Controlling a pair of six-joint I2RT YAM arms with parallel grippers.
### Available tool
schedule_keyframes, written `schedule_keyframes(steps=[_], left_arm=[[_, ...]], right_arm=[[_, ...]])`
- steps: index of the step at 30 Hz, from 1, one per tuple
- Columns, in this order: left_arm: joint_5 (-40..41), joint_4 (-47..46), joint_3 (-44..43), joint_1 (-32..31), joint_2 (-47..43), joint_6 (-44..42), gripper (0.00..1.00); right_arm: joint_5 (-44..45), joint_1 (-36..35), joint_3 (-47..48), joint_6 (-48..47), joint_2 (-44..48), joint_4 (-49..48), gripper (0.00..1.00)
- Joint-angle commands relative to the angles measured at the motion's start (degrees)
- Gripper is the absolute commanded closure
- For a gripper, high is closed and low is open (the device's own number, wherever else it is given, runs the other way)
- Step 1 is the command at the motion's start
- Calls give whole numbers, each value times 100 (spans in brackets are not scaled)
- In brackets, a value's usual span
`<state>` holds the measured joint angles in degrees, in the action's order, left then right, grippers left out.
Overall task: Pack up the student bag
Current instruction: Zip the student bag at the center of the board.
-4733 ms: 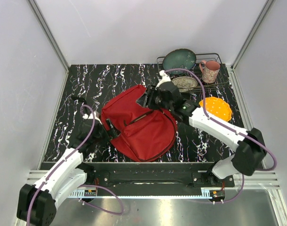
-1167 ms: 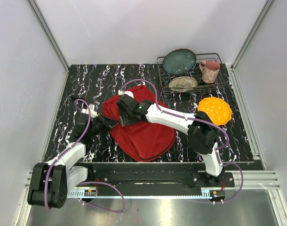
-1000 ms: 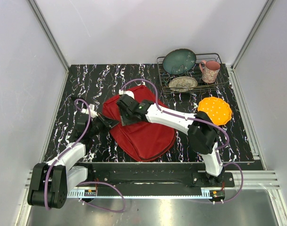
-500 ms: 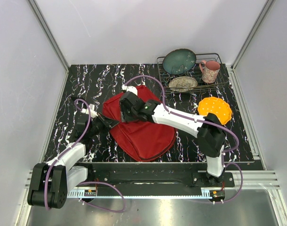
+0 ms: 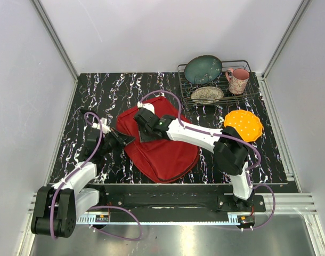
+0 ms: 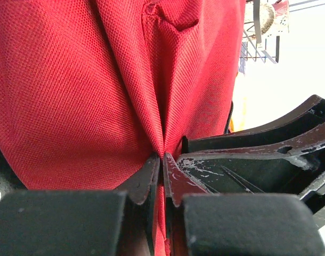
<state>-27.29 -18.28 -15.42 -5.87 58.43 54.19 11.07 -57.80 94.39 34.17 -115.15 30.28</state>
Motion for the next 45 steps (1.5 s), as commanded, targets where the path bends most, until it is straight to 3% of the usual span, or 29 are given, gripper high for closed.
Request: schedule_keyframes(steps=[1,5,9,10,11,22,39,43,45], left_arm=[[-338,-255,-356,-2,-122,-14,93],[-365,-228,-374,-2,-122,-32,94],[-365,-176,-374,-2,-130,-76,94],[-356,-149,-374,7,-139,-84,94],[-356,-132,-374,7,-131,-84,95],[-260,360,-400,42,-236,-383,100],[-409,615,-216,375,-368,-559,100],[-496,546,-225,437,-289,-577,100],[-777,301,-251,437,-201,-550,86]], right_arm=[[185,23,194,-60,-69,171,64],[378,32,194,-121,-86,285,75],[510,32,212,-236,-51,373,90],[536,23,220,-305,-51,373,99],[597,32,220,-323,-34,408,100],[1406,242,-104,-570,458,365,100],[1503,1121,-1300,-324,1478,-145,100],[820,1122,-1519,-447,1785,-557,100],[102,1104,-1642,-350,1873,-795,100]])
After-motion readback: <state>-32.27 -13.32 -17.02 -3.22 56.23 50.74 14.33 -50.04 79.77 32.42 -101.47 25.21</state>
